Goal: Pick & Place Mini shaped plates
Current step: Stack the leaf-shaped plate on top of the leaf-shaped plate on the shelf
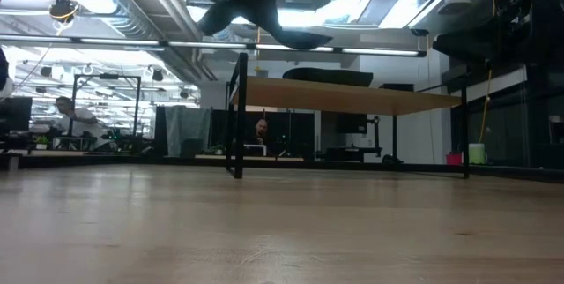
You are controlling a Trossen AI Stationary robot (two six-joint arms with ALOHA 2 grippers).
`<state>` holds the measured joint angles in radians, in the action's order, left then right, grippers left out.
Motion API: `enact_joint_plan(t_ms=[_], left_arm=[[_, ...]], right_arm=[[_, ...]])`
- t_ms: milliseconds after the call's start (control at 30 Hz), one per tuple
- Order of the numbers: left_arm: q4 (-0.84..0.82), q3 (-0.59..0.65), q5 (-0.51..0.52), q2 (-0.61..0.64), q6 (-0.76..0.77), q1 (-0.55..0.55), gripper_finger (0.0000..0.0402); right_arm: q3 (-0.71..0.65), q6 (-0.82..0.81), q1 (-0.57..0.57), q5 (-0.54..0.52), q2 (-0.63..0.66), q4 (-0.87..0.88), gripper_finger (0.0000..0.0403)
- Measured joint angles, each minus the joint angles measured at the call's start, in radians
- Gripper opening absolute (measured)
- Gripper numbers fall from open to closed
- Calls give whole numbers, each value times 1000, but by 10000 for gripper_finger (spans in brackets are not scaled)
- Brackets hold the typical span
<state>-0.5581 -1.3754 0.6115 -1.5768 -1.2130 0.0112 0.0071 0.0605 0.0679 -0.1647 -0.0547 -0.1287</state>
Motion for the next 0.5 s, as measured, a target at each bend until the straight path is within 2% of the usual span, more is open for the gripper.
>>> enact_joint_plan(t_ms=[267,433,500], left_arm=[[14,2,-111,-11,-116,83,2],[13,2,-144,-22,-162,97,2],[20,1,-188,-21,-162,99,2]], right_arm=[[0,0,0,0,0,0,100],[0,0,0,0,0,0,100],[0,0,0,0,0,0,100]])
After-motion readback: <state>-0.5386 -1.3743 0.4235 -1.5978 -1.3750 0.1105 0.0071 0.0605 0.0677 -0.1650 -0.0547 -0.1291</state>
